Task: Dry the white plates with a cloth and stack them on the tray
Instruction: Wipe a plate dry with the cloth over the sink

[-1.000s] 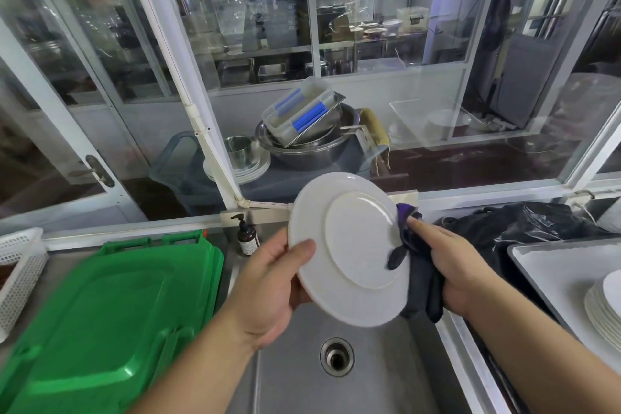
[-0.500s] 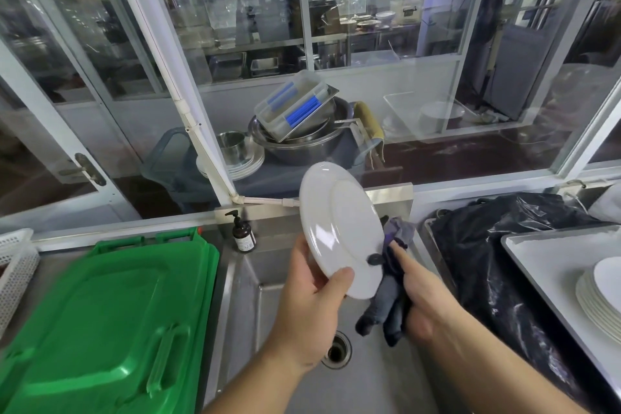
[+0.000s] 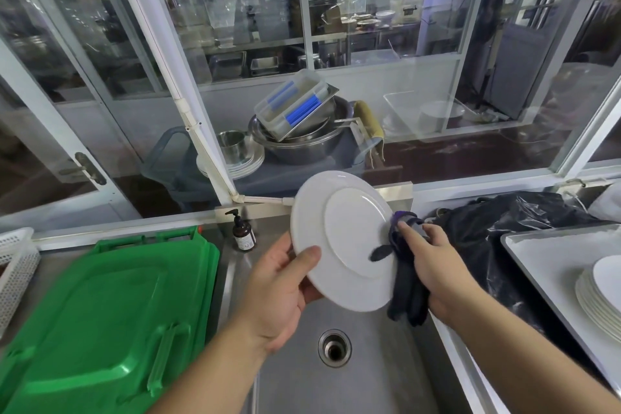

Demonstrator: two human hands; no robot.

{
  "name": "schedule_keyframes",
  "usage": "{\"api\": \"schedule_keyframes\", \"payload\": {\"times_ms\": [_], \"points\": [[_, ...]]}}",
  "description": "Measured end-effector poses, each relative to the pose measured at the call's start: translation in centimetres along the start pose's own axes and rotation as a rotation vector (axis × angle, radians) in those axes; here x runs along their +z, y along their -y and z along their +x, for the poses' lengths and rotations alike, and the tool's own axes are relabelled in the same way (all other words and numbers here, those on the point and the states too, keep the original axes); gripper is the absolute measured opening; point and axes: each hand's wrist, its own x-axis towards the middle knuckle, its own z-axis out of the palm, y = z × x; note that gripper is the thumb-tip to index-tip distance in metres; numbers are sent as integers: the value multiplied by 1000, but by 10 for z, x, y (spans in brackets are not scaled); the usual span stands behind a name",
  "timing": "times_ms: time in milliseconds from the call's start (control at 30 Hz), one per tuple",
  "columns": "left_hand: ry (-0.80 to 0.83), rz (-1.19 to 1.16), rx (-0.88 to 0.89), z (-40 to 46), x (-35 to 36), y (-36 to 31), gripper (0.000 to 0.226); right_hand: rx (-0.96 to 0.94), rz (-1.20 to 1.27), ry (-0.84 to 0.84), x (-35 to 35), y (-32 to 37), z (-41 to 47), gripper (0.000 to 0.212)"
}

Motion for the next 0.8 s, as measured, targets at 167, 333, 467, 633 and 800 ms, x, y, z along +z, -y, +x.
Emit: {"api": "schedule_keyframes", "payload": {"times_ms": [167, 333, 467, 633, 800], "points": [[-108, 88, 101, -1, 12, 17, 32, -133, -230, -54, 11, -18, -15, 14], [-174, 233, 132, 2, 19, 25, 28, -375, -521, 7, 21, -35, -34, 12], [-162, 285, 81, -2, 16, 31, 28, -647, -740, 144, 20, -23, -44, 15], [-65, 217, 19, -13, 16, 39, 27, -890, -874, 237, 11, 8, -18, 14], [-43, 188, 100, -16, 17, 31, 24, -776, -853, 114, 0, 21, 15, 9]]}}
